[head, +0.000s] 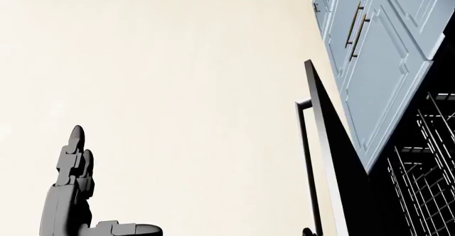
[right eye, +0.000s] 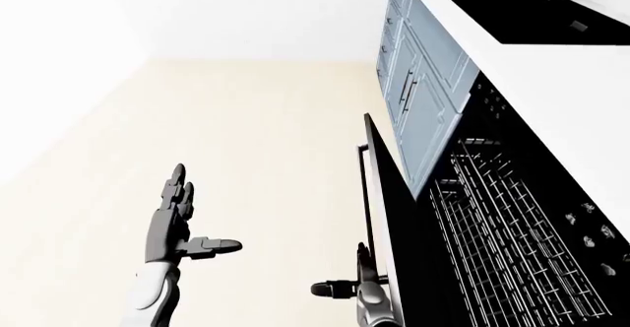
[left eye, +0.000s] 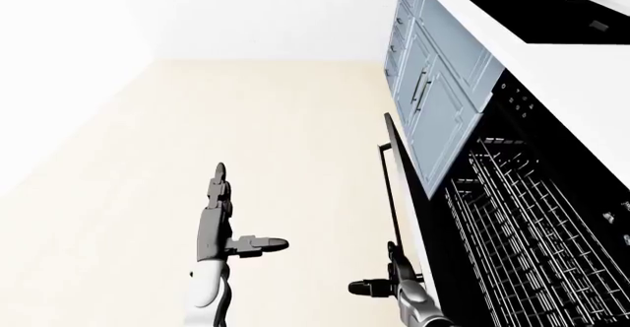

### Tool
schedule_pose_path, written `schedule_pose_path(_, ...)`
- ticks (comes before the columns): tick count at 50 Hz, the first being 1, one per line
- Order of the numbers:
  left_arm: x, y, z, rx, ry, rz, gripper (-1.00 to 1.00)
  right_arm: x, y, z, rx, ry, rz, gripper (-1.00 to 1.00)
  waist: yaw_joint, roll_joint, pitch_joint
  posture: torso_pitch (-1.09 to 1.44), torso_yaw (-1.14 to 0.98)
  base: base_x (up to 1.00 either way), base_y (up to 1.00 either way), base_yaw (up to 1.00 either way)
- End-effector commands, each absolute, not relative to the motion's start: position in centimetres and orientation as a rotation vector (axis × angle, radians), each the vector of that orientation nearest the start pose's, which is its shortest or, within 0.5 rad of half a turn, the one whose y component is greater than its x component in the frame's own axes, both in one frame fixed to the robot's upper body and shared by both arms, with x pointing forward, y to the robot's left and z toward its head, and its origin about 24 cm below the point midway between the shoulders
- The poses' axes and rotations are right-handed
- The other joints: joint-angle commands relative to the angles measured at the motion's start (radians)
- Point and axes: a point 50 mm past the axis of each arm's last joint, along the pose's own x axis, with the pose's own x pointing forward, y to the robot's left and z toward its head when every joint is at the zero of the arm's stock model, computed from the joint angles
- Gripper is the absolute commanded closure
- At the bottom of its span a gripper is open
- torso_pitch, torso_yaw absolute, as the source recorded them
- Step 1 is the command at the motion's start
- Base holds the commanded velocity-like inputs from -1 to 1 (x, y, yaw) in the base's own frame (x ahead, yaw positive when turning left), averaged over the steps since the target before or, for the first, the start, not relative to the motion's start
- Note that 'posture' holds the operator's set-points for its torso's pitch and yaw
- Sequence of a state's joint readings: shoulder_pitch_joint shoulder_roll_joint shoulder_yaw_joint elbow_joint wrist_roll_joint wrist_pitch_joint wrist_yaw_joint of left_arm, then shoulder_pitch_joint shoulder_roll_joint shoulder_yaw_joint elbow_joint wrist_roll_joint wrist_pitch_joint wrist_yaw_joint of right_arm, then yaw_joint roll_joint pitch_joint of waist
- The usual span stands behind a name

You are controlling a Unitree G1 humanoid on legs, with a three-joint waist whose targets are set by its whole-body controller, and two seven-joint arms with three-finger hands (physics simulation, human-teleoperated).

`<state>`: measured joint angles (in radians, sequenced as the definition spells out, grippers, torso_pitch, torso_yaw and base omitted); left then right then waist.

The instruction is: Close the dishwasher door

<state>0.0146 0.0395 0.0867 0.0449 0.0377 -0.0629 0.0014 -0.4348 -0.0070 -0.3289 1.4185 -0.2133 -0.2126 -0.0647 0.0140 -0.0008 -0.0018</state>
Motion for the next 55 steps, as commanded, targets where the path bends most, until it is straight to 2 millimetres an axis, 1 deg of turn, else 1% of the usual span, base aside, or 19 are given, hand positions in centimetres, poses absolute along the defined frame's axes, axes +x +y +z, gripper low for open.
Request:
schedule_pose_path(1,25.2,17.8,5.2,0.083,-0.092,0.086,-1.0,24.5,-16.8,-10.4,-0.07,0.718,-0.142,-1.0,-0.004,-0.001,-0.017,0.0,0.0,0.0,0.0,0.0)
schedule_pose_path(7,25.2,17.8,5.2,0.084,-0.093,0.087,-1.0,24.2,-17.4,-10.6,-0.083,0.724,-0.188,-1.0,-0.002,0.0,-0.017,0.0,0.0,0.0,0.0,0.0)
schedule_pose_path(17,25.3,17.8,5.2,0.084,-0.092,0.088,-1.0,24.2,-17.9,-10.5,-0.11,0.718,-0.228,-1.0,0.0,0.001,-0.017,0.0,0.0,0.0,0.0,0.0)
schedule_pose_path(35,25.4,17.8,5.0,0.086,-0.089,0.086,-1.0,24.0,-18.7,-10.4,-0.144,0.715,-0.346,-1.0,0.005,0.004,-0.017,0.0,0.0,0.0,0.0,0.0)
schedule_pose_path(55,25.2,17.7,5.1,0.084,-0.093,0.086,-1.0,23.7,-19.9,-10.2,-0.202,0.711,-0.479,-1.0,0.015,0.009,-0.016,0.0,0.0,0.0,0.0,0.0)
